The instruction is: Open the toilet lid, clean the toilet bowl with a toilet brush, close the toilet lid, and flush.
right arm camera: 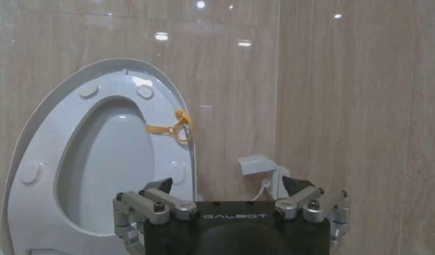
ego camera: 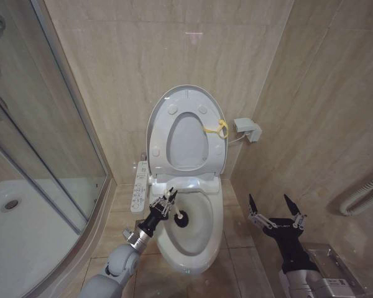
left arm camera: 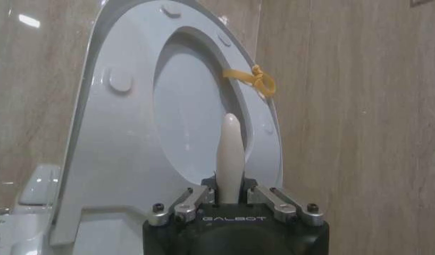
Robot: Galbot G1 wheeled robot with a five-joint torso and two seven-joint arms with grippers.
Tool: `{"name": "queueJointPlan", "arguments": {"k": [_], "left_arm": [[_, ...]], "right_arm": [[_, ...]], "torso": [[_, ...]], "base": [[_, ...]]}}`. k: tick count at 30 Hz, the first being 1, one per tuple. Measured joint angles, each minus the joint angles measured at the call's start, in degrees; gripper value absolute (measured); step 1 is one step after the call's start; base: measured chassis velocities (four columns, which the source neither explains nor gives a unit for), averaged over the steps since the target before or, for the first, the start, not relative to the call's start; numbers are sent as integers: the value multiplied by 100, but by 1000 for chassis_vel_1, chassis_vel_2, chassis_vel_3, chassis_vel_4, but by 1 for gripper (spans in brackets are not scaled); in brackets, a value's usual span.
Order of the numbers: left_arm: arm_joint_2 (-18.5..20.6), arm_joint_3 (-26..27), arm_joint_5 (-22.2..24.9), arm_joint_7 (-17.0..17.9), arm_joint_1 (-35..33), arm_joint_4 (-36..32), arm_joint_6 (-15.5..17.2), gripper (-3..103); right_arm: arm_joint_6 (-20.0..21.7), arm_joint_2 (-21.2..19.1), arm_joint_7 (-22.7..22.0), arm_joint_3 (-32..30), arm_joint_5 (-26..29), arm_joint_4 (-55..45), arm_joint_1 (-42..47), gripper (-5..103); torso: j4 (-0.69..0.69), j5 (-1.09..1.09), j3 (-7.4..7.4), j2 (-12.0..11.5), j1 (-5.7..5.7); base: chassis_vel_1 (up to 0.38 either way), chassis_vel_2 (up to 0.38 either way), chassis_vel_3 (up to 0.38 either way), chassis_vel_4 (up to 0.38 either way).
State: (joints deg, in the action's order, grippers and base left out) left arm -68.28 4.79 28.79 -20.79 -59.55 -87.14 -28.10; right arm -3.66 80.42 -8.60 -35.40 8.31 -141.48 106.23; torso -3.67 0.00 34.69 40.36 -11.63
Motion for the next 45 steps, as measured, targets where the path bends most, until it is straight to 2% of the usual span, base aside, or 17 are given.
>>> {"name": "queueJointPlan", "arguments": {"k": [12,20,23,27,30,32,34,37,39,45], "left_arm": [[79,17,-13,-56,-30,-302,4,20],[356,236,119,90,-432,-1342,208,20],[454,688,223,240,-948,-2078,289,20],[530,1054,224,356,-1353,-2571,339,20],[632,1811,149,774,-2236,-3585,582,20],[613,1997,104,882,-2504,-3843,670,20],[448,2362,26,1160,-3130,-4422,880,20],[255,2562,-128,1304,-3528,-4736,961,20],[-6,2769,-434,1430,-3938,-4922,956,20],[-282,3018,-821,1606,-4317,-4740,775,20]], "right_arm": [[0,0,0,0,0,0,0,100],[0,0,0,0,0,0,0,100],[0,-1,0,0,0,0,0,100],[0,0,0,0,0,0,0,100],[0,0,0,0,0,0,0,100],[0,0,0,0,0,0,0,100],[0,-1,0,0,0,0,0,100],[0,0,0,0,0,0,0,100],[0,0,0,0,0,0,0,100],[0,0,0,0,0,0,0,100]], "torso": [[0,0,0,0,0],[0,0,0,0,0],[-1,-1,0,0,0],[2,0,0,0,0],[0,0,-1,1,1],[-1,0,-1,1,0],[1,0,-1,1,1],[0,1,-1,1,1],[2,1,-1,1,1],[-1,1,-1,1,1]], "base": [[0,0,0,0],[0,0,0,0],[0,0,0,0],[0,0,0,0],[0,0,0,0],[0,0,0,0],[0,0,0,0],[0,0,0,0],[0,0,0,0],[0,0,0,0]]}}
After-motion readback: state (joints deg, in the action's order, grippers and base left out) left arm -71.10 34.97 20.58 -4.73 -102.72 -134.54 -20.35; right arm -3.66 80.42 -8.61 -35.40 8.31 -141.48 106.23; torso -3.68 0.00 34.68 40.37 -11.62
